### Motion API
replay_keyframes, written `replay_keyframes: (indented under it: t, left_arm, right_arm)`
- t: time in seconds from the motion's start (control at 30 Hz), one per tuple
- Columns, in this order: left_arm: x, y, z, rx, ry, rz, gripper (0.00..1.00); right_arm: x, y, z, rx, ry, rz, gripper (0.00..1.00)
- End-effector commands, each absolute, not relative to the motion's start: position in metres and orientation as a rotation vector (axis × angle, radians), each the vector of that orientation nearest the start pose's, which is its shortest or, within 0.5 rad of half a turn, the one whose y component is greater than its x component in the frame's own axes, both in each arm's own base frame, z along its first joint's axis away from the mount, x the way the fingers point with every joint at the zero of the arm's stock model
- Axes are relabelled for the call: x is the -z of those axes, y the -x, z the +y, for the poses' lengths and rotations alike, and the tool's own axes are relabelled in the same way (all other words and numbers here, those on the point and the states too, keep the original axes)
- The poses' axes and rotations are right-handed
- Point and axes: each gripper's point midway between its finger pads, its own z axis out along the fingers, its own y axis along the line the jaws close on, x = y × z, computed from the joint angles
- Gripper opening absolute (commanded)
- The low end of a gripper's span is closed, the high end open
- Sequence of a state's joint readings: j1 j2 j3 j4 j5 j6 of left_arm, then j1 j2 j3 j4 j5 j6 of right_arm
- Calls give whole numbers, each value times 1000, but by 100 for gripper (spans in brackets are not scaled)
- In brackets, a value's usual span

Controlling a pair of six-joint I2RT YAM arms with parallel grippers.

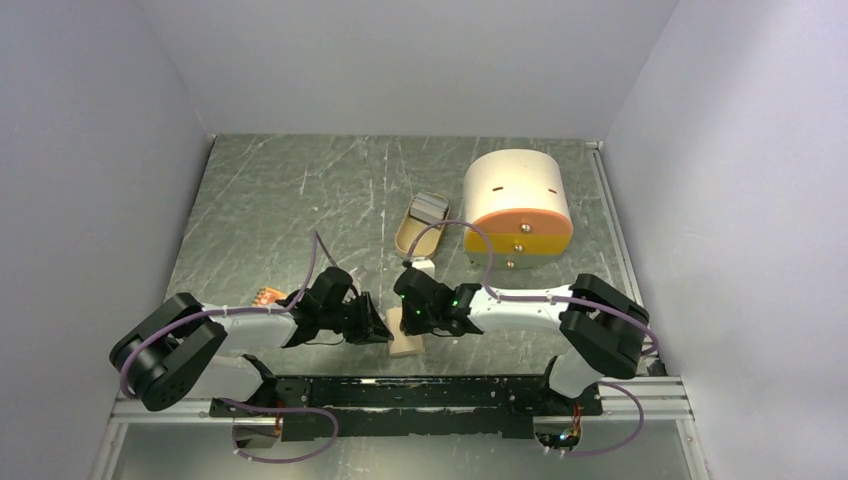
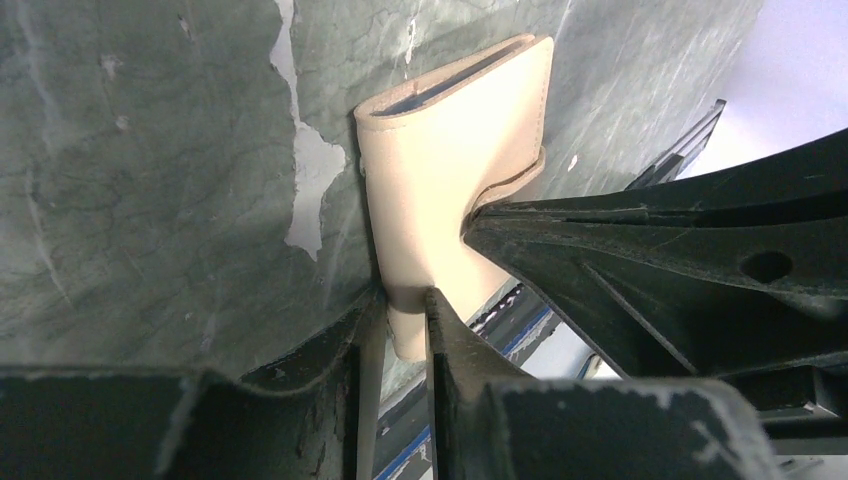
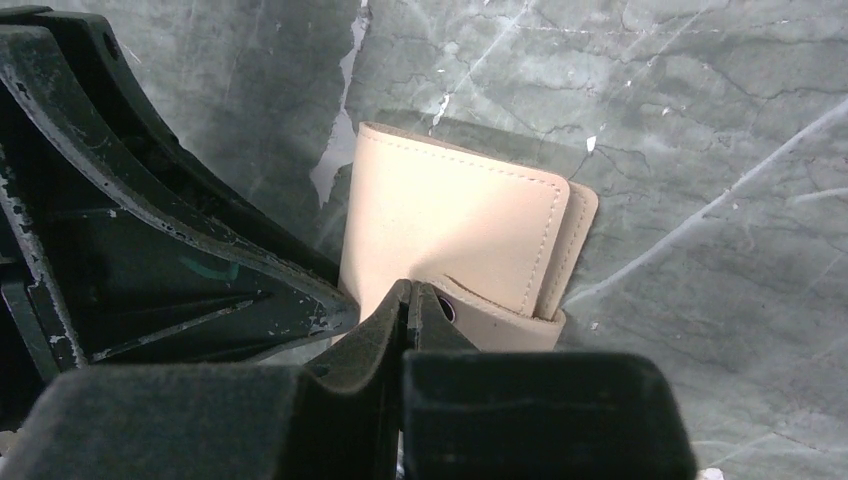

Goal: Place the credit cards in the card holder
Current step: Close the card holder at the center of the board, then reset both arms

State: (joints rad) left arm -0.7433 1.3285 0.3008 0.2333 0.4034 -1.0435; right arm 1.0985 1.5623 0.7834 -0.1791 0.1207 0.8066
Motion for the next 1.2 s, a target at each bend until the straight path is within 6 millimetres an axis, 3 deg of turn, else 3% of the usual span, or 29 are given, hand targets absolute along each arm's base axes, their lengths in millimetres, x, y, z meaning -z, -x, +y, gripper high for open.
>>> replay_keyframes:
  t: [0.0, 0.13, 0.33, 0.43, 0.53, 0.63, 0.7, 0.73, 0.93, 1.17]
  left_arm:
    - [-25, -139, -264, 1205, 167, 2673, 26]
    - [-34, -145, -263, 1184, 182, 2645, 26]
    - [-72, -169, -249, 1055, 214, 2514, 30]
    - [-99, -178, -238, 987, 219, 2448, 37]
    - [-131, -188, -230, 937, 199, 2368, 42]
    - [-161, -194, -221, 883, 166, 2313, 61]
    - [-184, -197, -215, 851, 137, 2276, 88]
    - [-191, -197, -212, 835, 127, 2268, 99]
    - [-230, -191, -203, 839, 41, 2191, 99]
    - [-247, -181, -194, 902, 14, 2072, 99]
  right_arm:
    - [20, -143, 277, -373, 355, 2723, 0]
    - [0, -153, 285, -374, 371, 2678, 0]
    - [-64, -177, 308, -458, 387, 2530, 41]
    - [-94, -185, 311, -478, 389, 2463, 55]
    - [-123, -194, 307, -485, 347, 2395, 59]
    - [-152, -200, 299, -504, 290, 2322, 67]
    - [-170, -203, 291, -515, 241, 2273, 98]
    - [-178, -204, 286, -519, 209, 2251, 100]
    - [-203, -201, 247, -573, 12, 2137, 99]
    - [-213, -192, 209, -560, -126, 2110, 99]
